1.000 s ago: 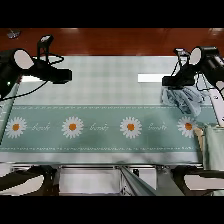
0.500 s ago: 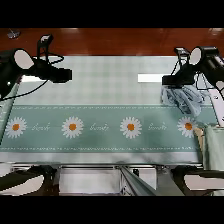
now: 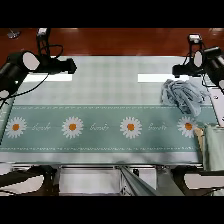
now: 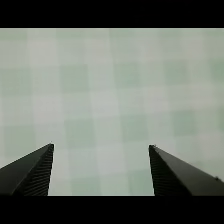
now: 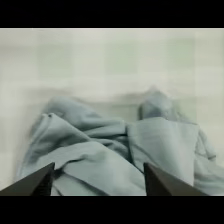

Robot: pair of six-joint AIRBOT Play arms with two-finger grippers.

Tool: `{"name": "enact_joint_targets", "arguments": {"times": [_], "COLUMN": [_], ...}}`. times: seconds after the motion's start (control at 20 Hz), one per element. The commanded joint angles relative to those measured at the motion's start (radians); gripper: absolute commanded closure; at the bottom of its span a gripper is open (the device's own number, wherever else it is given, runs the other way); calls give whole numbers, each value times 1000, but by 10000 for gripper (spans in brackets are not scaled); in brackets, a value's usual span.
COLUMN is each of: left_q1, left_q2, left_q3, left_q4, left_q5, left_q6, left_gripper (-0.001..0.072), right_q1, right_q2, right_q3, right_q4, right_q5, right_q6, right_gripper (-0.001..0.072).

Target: Fold the shirts.

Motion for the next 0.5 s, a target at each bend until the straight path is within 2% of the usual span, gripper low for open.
{"name": "enact_joint_targets", "arguments": {"times": [0.0, 0.15, 0.2, 0.25, 0.3, 0.4, 0.45], "left_q1": [0, 0, 0, 0, 0, 8, 18], "left_q2": [-48, -65, -64, -58, -48, -14, 10], "left_q3": [0, 0, 0, 0, 0, 0, 0], "left_q4": [0, 0, 0, 0, 2, 65, 123], "left_q5": [2, -71, -99, -130, -171, -258, -310], "left_q6": [2, 1, 2, 2, 5, 66, 67], "left_gripper": [5, 5, 5, 5, 5, 5, 5], "right_q1": [-93, -131, -130, -130, -130, -130, -130], "right_q2": [-87, -179, -192, -189, -179, -118, -74], "right_q3": [0, 0, 0, 2, 12, 60, 95], "right_q4": [28, 139, 180, 215, 250, 317, 332], "right_q5": [151, 316, 345, 362, 378, 387, 378], "right_q6": [58, 1, -55, -95, -133, -191, -209], "right_gripper": [78, 83, 144, 361, 690, 685, 685]}}
